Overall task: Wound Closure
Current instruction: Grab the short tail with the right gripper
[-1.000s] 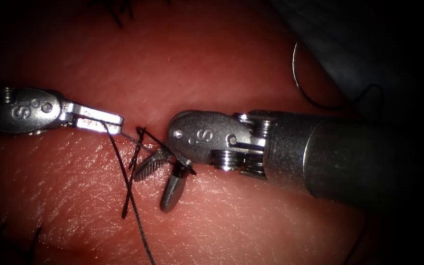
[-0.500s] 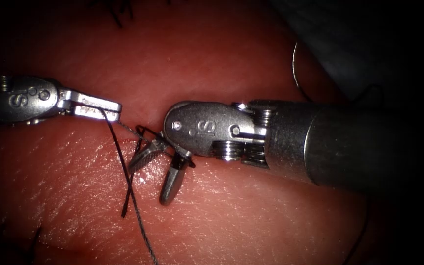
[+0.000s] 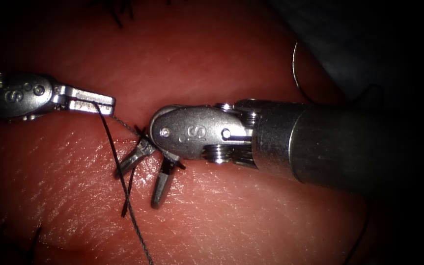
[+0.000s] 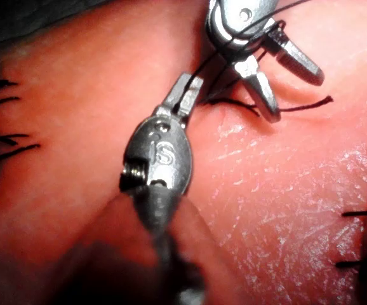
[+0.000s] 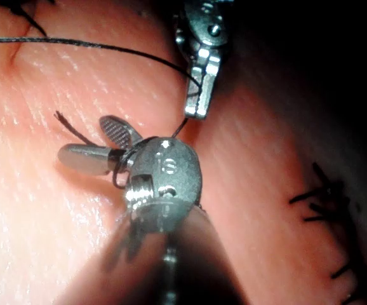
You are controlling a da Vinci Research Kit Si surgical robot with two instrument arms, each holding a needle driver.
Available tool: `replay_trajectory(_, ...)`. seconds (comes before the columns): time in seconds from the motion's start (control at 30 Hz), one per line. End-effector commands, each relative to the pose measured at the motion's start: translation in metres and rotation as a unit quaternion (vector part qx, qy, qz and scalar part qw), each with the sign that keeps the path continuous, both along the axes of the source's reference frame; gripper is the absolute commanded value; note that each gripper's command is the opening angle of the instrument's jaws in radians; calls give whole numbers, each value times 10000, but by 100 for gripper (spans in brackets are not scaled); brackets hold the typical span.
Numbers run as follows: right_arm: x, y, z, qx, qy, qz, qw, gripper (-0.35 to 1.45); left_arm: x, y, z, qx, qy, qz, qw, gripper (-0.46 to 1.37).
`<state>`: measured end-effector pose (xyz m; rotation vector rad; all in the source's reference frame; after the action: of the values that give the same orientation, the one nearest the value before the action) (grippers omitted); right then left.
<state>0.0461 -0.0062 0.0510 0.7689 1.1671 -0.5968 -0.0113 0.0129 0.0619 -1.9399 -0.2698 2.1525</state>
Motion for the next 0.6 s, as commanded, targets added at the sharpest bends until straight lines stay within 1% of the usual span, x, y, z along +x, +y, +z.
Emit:
replay_trajectory(0.03,1,-1,0,3,23,-21,10000,94,1,0,-1,2,-15,37,10000,-35)
replay_trajectory(0.37,4,-9,-1,-58,191,-114,9997,89,5,-4,-1,21,-20,51,10000,-35)
replay_trajectory(0.53,6,-28,0,-50,269,-230,9994,80,5,-5,-1,17,-19,54,10000,-35)
replay_trajectory(0.6,6,-31,1,-66,275,-236,9993,80,5,-5,-1,17,-19,54,10000,-35)
